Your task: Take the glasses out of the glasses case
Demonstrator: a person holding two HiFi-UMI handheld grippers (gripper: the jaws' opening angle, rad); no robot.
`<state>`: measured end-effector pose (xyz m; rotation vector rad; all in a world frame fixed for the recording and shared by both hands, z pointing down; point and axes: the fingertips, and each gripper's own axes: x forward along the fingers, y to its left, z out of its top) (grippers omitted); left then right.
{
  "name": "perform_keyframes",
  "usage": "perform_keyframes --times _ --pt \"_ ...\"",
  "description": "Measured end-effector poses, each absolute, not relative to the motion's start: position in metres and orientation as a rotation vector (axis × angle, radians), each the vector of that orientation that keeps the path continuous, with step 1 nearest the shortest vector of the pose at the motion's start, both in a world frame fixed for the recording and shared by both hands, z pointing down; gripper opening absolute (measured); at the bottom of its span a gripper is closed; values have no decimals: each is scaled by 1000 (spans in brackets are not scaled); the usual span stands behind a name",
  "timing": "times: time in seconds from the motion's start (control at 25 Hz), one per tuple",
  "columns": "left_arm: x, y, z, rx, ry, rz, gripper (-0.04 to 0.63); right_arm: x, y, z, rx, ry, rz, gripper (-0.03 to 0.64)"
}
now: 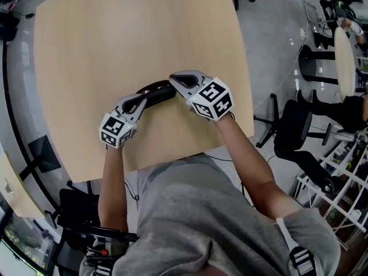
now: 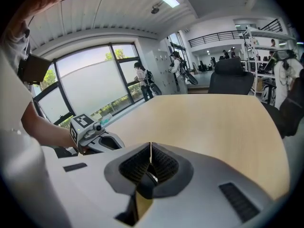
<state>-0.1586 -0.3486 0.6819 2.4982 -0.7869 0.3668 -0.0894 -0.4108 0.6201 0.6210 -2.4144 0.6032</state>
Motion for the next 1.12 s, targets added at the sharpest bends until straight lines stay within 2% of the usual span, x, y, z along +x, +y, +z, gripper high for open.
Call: perform_keyframes --times 0.56,0.88,1.12 --pt "-144 -317 680 2539 -713 344 9 -108 -390 644 424 -2319 668 8" --pt "-118 -293 685 2701 -636 653 12 -114 -393 649 400 -2305 634 8" --pt "-111 -285 691 2759 -638 807 46 -115 -393 647 405 -2310 624 8"
